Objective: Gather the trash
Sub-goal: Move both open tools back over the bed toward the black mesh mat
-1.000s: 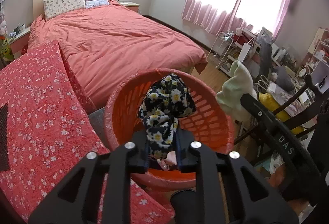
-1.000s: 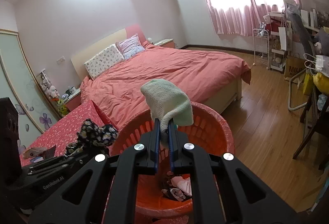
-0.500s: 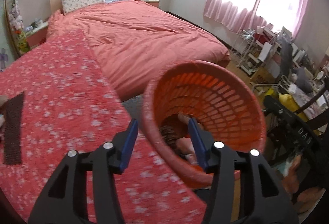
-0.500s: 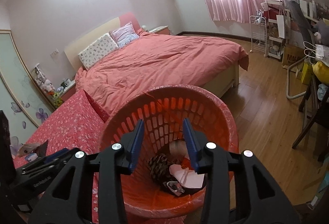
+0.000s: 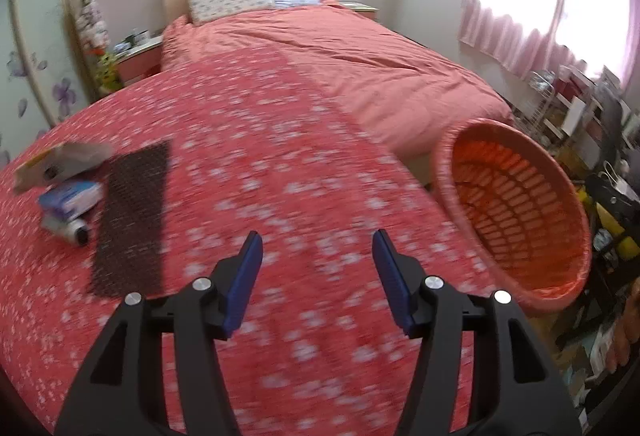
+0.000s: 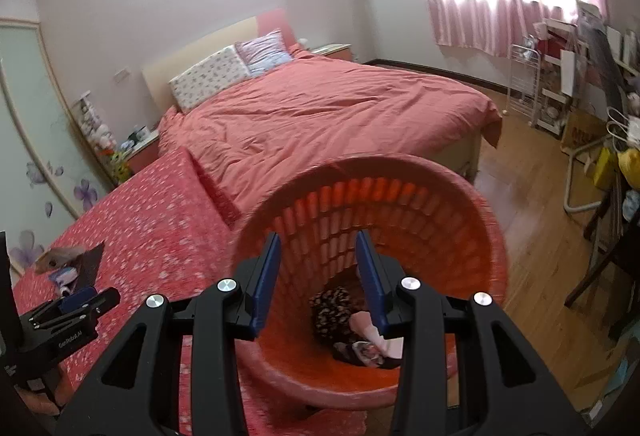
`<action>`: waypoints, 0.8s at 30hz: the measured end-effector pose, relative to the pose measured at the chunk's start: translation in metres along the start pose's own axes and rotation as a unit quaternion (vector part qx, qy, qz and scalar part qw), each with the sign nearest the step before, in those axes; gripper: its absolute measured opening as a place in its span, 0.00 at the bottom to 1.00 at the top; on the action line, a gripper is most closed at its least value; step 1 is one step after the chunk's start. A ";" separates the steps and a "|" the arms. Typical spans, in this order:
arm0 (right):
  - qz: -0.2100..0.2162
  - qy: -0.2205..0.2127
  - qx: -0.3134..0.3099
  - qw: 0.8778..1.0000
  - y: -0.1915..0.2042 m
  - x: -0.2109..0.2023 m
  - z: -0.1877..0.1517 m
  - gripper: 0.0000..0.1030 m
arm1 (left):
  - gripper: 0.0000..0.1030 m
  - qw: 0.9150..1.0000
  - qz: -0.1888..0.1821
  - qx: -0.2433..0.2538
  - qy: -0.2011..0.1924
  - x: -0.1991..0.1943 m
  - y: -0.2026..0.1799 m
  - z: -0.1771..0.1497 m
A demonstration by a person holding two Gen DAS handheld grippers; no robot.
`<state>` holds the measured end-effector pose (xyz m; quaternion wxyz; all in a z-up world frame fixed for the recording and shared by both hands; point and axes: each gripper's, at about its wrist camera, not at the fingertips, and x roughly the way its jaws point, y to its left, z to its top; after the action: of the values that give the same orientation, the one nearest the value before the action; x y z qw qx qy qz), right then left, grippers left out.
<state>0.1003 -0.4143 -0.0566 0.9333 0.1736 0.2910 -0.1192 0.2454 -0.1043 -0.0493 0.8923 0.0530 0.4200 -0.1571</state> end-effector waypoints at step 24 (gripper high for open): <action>0.126 0.073 -0.165 0.976 0.215 0.036 -0.038 0.39 | 0.60 0.977 0.128 -0.166 -0.026 -0.064 0.227 -0.058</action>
<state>0.1793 -0.2076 -0.0523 0.9327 0.0610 0.3501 0.0617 0.2385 0.1383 -0.0459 0.9118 -0.0470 0.4069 0.0288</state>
